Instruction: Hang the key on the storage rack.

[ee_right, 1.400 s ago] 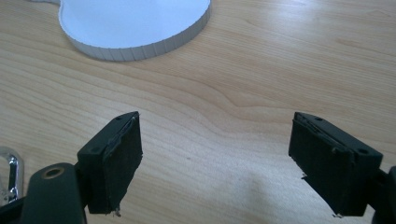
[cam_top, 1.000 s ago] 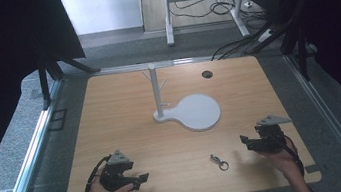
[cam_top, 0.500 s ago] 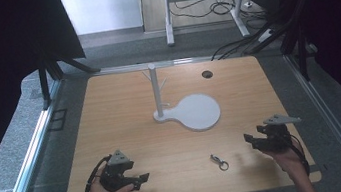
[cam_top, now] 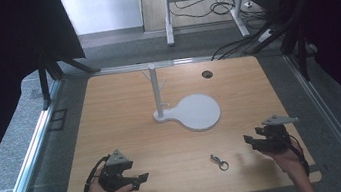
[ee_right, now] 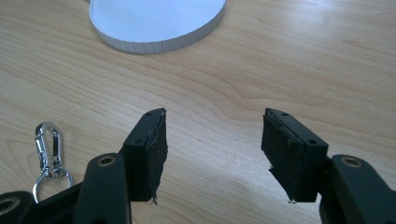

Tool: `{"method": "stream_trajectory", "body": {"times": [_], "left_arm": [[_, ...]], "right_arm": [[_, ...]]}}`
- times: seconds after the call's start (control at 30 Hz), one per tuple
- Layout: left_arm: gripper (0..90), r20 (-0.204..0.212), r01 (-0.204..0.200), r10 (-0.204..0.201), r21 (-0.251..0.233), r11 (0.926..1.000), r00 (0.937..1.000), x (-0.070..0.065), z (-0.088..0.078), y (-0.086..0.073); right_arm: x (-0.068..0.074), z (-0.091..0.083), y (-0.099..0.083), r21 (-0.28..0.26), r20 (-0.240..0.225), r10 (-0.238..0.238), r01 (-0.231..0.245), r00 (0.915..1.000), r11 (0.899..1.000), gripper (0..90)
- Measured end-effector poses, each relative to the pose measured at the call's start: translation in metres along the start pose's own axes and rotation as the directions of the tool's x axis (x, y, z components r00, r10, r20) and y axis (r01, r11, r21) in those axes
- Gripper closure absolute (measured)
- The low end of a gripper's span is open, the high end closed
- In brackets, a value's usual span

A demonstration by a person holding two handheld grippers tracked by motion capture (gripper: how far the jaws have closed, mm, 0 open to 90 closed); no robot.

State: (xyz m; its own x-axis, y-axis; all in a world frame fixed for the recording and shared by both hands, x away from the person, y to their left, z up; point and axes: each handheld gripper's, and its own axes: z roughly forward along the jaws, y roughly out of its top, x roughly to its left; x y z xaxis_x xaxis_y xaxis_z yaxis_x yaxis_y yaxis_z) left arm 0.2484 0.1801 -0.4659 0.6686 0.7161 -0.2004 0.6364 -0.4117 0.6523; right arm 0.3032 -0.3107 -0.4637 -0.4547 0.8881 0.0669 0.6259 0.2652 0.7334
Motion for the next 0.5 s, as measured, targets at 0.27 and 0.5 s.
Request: {"method": "stream_trajectory", "body": {"times": [0.27, 0.5], "left_arm": [[24.5, 0.004, -0.011, 0.011, -0.014, 0.9998, 0.9999, -0.004, -0.005, 0.001], [24.5, 0.021, -0.010, 0.010, -0.009, 0.9999, 0.9997, -0.004, -0.003, 0.000]], "right_arm": [[0.008, -0.003, 0.013, 0.036, -0.032, -0.038, 0.039, 0.9988, 0.999, 43.7], [0.016, -0.009, 0.031, 0.117, -0.032, -0.083, 0.086, 0.9961, 0.989, 47.2]]}}
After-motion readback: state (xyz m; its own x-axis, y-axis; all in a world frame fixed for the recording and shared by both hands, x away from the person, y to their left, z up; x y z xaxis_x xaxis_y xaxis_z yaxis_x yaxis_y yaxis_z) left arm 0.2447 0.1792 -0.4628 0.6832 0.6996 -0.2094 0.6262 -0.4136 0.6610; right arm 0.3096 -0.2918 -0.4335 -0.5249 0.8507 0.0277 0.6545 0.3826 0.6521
